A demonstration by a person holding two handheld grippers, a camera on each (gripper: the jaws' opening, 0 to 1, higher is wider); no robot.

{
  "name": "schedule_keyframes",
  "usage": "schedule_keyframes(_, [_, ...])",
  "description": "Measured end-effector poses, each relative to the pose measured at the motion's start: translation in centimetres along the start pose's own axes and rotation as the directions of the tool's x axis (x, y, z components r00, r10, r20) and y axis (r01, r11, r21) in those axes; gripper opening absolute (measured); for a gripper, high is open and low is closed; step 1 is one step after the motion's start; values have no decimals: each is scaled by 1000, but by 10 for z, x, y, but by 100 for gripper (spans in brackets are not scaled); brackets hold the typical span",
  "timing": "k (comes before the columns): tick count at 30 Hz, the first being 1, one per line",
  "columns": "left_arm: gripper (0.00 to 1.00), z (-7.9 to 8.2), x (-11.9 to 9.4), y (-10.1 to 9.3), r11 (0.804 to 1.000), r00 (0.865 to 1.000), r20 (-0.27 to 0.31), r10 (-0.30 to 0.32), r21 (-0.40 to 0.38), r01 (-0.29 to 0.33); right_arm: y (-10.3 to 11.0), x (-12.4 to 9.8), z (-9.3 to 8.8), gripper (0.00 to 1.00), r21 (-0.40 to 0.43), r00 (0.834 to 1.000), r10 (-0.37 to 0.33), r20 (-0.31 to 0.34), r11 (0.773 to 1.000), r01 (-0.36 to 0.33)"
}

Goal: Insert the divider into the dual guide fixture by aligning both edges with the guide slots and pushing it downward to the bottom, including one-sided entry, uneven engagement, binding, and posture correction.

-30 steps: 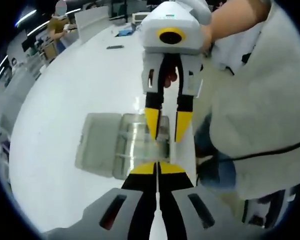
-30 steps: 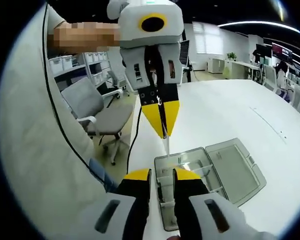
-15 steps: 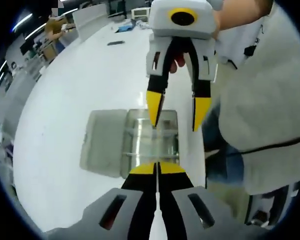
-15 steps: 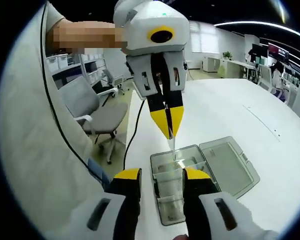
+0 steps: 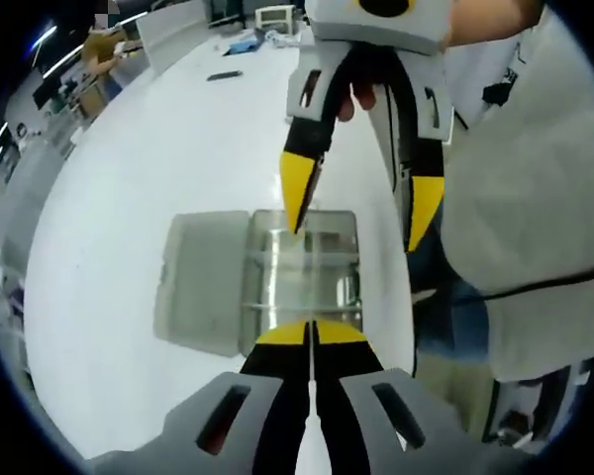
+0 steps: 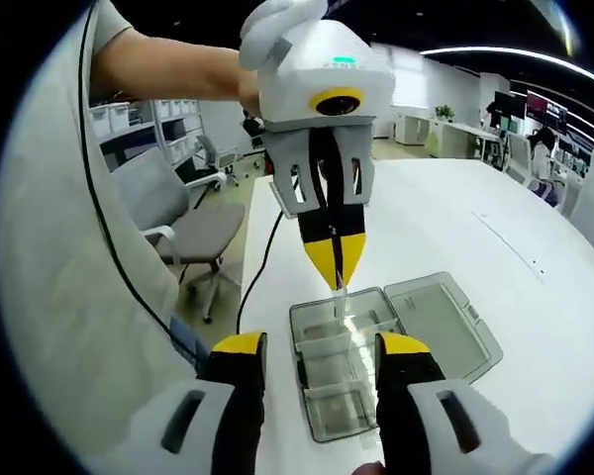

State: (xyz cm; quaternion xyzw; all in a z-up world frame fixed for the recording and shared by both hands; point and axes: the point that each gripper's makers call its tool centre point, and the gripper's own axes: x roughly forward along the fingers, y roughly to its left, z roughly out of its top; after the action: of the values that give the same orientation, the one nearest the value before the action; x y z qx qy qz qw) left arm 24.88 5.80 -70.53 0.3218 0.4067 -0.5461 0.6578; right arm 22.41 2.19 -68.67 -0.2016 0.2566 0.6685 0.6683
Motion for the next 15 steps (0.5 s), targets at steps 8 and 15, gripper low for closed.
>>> schedule_keyframes(8, [0, -4, 4, 5, 1000, 1000, -14, 1, -7, -1, -3, -2, -1, 44, -3, 1000, -10, -3, 1000, 10])
schedule_keyframes(15, [0, -9, 10, 4, 1000, 1000, -25, -5, -15, 4, -5, -2, -2, 46, -3, 1000, -11, -7, 1000, 11])
